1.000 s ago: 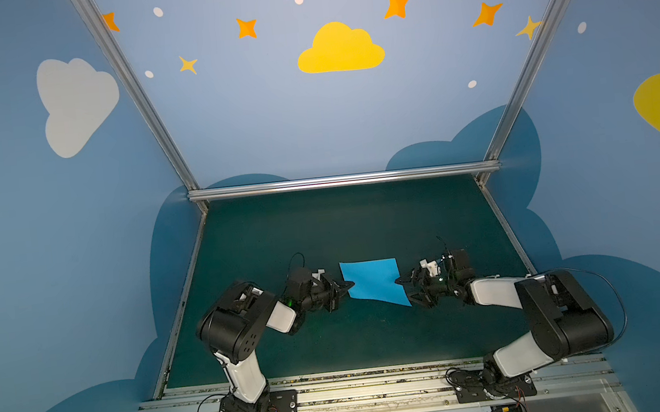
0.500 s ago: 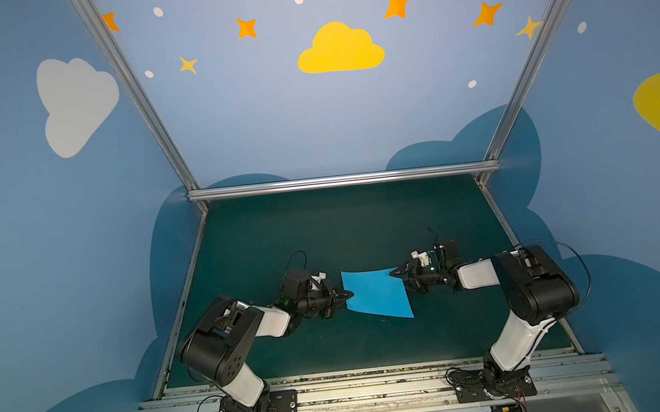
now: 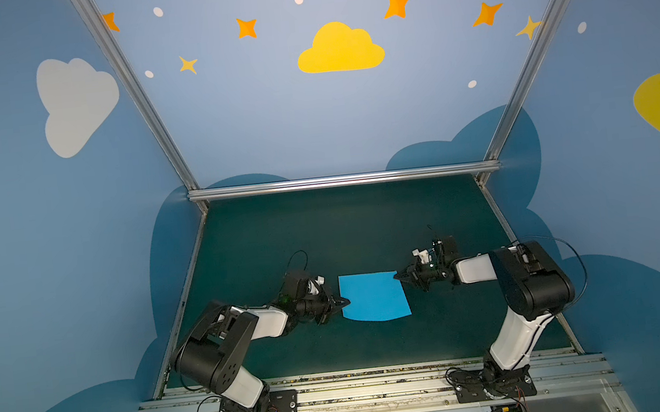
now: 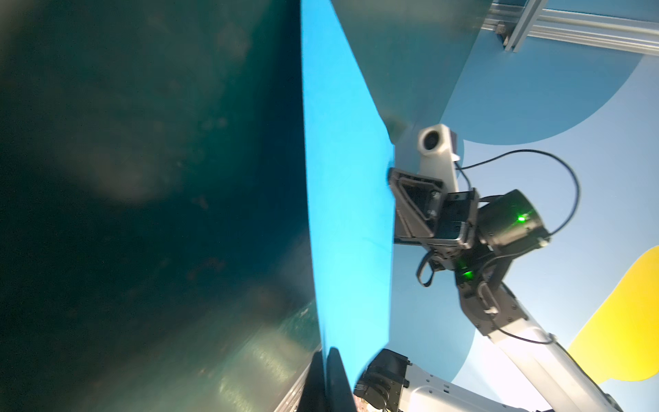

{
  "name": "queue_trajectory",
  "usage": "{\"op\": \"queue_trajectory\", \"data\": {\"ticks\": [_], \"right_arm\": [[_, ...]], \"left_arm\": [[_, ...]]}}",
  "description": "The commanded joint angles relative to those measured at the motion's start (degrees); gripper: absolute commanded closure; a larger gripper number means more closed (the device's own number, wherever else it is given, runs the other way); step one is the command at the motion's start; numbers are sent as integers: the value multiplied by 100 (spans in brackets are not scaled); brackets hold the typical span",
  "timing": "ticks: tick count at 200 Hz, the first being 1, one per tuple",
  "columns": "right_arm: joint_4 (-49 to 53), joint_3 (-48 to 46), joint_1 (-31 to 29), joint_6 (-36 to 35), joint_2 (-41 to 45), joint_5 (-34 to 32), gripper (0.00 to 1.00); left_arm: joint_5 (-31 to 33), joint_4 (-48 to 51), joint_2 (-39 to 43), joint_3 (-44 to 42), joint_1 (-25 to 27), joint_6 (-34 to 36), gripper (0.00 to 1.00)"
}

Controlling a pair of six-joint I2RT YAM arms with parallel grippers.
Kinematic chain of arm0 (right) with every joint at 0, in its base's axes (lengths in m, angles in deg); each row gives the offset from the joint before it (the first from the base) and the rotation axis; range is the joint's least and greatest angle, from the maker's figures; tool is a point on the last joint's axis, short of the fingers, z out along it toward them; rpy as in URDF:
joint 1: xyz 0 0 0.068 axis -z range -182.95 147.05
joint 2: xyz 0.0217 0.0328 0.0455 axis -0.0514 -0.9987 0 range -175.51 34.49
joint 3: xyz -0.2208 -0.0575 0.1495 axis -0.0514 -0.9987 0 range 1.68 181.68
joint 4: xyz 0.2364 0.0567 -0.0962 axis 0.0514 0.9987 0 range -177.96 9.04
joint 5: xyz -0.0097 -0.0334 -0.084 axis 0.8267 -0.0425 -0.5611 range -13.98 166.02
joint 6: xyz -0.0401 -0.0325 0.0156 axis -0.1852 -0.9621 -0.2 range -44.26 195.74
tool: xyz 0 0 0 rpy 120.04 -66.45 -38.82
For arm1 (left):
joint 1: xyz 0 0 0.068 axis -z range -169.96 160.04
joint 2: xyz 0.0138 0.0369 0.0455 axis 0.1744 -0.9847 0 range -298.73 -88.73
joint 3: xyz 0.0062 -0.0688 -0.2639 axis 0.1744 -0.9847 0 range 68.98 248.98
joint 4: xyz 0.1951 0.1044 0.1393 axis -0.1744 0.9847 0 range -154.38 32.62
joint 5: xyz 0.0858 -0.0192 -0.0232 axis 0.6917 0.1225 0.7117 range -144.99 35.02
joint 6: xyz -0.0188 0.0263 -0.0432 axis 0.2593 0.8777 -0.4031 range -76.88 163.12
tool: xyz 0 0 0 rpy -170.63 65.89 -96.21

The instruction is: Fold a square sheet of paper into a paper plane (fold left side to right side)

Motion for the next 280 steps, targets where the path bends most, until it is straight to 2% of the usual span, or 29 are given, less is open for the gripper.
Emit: {"op": "queue_trajectory", "data": {"ticks": [1, 25, 68, 94, 108, 156, 186, 221, 280], "right_arm": [[589, 291, -122, -257, 484, -106, 100], [1134, 610, -357, -432, 866, -266, 100], [1747, 1235, -852, -543, 1202, -514, 100], [1856, 1552, -1154, -451, 1295, -567, 100], [1933, 1764, -1330, -408, 1358, -580, 100], [2577, 2944, -1908, -519, 1550, -553, 100], [3132, 3853, -2165, -687, 1613, -514, 100], [3346, 4695, -2332, -605, 1668, -422, 100], [3353, 5479, -2659, -382, 1759, -402, 100]], "left_arm": [[93, 506, 256, 185, -57, 606, 89], [452, 1106, 606, 269, -129, 1103, 75], [776, 1621, 1070, 305, -309, 1561, 63], [1162, 2037, 1444, 258, -364, 1766, 45], [1432, 2207, 1711, 214, -367, 1855, 34], [2690, 2422, 2996, -62, -381, 2265, 11], [3229, 2228, 3713, -241, -394, 2451, 2], [3238, 1335, 4209, -503, -471, 2722, 0], [2584, -284, 4143, -593, -733, 2673, 0]]}}
